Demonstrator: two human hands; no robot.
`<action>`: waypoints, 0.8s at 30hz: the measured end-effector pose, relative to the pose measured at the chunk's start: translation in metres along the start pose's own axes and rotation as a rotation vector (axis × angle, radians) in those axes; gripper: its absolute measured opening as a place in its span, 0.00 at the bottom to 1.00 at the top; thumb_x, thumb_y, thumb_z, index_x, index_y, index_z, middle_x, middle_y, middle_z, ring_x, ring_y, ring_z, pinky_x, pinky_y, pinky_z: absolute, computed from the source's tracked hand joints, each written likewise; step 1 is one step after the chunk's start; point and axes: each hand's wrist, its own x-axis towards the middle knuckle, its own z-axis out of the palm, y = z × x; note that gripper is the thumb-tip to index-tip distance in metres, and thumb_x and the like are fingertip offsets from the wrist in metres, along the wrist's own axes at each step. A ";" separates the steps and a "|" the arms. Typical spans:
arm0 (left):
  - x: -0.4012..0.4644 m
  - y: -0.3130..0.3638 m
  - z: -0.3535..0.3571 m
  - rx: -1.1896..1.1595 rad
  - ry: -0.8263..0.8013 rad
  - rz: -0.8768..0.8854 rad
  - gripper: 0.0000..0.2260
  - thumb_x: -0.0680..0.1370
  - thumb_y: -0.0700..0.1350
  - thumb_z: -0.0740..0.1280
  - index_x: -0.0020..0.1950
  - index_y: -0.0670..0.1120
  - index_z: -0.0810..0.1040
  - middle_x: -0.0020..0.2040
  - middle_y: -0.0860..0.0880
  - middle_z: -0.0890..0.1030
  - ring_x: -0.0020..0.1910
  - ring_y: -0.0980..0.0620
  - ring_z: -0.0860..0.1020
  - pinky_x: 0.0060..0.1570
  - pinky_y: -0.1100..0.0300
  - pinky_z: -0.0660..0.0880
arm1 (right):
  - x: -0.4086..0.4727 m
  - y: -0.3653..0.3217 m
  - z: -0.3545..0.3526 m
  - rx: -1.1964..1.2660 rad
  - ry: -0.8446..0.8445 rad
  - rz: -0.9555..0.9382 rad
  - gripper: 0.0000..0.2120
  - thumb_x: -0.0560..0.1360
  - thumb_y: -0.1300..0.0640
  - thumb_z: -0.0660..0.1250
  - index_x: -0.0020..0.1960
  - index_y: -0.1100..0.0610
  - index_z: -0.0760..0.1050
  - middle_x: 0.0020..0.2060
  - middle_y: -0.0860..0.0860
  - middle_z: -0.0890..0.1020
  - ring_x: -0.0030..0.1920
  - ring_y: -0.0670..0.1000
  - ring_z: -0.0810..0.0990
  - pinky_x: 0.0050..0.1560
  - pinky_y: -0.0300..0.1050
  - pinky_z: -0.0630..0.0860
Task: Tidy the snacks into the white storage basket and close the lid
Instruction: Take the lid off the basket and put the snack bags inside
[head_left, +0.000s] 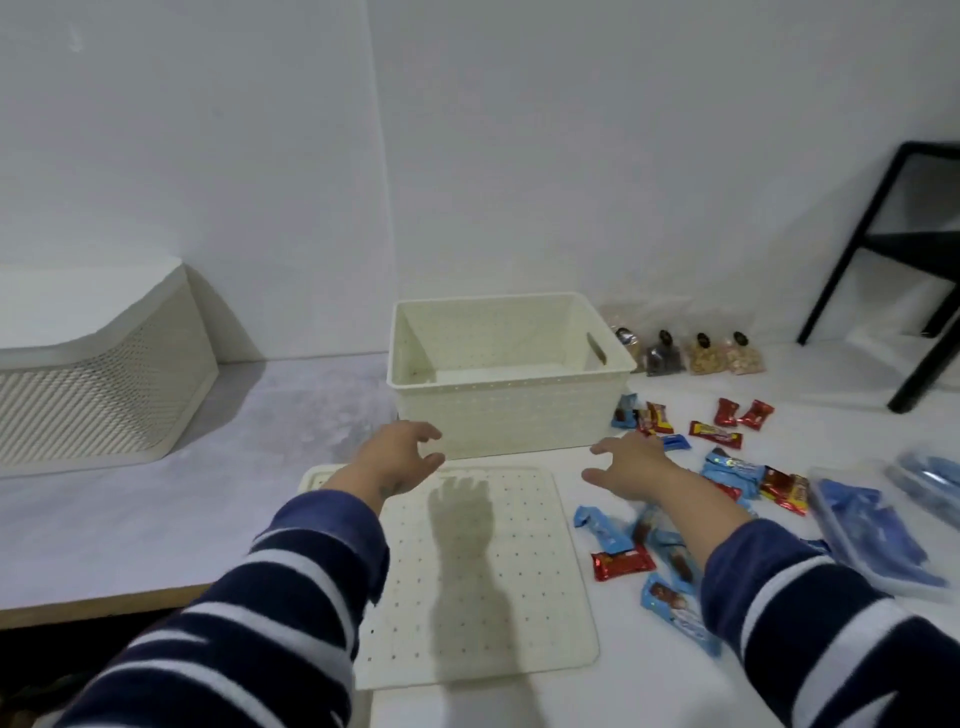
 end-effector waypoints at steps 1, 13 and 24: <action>0.006 0.017 -0.004 -0.006 0.002 0.034 0.18 0.78 0.51 0.64 0.68 0.50 0.72 0.65 0.50 0.75 0.63 0.49 0.74 0.62 0.56 0.69 | -0.004 0.007 -0.012 -0.014 0.012 -0.003 0.27 0.78 0.40 0.58 0.74 0.49 0.61 0.74 0.56 0.60 0.75 0.61 0.53 0.72 0.54 0.56; 0.111 0.231 0.018 -0.131 0.062 0.327 0.14 0.78 0.47 0.64 0.62 0.47 0.77 0.59 0.48 0.80 0.56 0.50 0.77 0.58 0.60 0.72 | 0.035 0.134 -0.114 -0.038 0.121 0.007 0.26 0.80 0.43 0.56 0.75 0.52 0.61 0.75 0.51 0.62 0.75 0.55 0.60 0.73 0.49 0.57; 0.280 0.351 0.147 -0.547 0.088 0.023 0.17 0.79 0.46 0.64 0.67 0.47 0.71 0.63 0.46 0.77 0.59 0.46 0.75 0.63 0.52 0.72 | 0.225 0.266 -0.122 0.382 0.116 -0.044 0.22 0.79 0.52 0.62 0.72 0.53 0.66 0.72 0.51 0.68 0.70 0.53 0.68 0.69 0.47 0.67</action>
